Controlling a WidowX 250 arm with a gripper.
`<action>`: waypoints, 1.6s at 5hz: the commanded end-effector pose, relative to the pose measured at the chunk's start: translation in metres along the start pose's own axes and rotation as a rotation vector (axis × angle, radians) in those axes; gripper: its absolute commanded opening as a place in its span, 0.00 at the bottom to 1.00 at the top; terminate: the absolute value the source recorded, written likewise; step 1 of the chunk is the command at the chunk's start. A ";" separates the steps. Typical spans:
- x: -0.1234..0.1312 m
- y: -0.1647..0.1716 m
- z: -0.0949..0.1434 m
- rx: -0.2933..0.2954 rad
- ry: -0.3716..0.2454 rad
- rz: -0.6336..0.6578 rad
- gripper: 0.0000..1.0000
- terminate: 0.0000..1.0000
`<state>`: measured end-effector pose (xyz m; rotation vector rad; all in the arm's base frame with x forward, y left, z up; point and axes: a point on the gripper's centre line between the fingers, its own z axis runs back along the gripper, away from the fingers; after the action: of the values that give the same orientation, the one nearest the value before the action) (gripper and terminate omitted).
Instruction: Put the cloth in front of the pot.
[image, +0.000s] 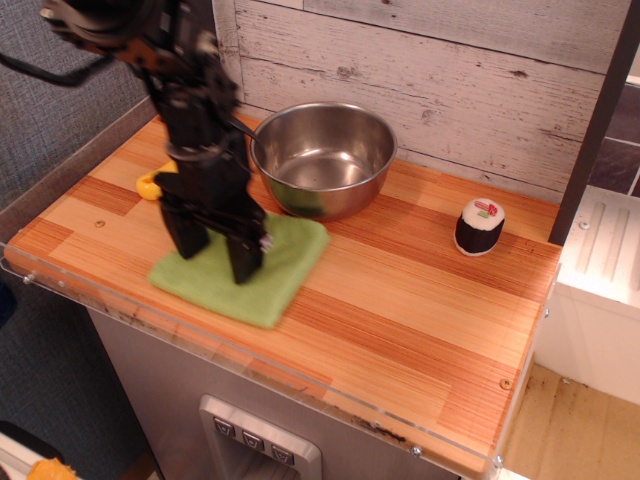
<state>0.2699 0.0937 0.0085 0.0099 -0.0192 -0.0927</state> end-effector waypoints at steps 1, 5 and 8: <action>0.001 0.023 0.001 -0.005 0.022 -0.108 1.00 0.00; 0.001 0.001 0.071 -0.014 -0.148 -0.131 1.00 0.00; -0.013 -0.006 0.089 0.039 -0.153 -0.093 1.00 0.00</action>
<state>0.2518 0.0884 0.0877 0.0240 -0.1389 -0.1736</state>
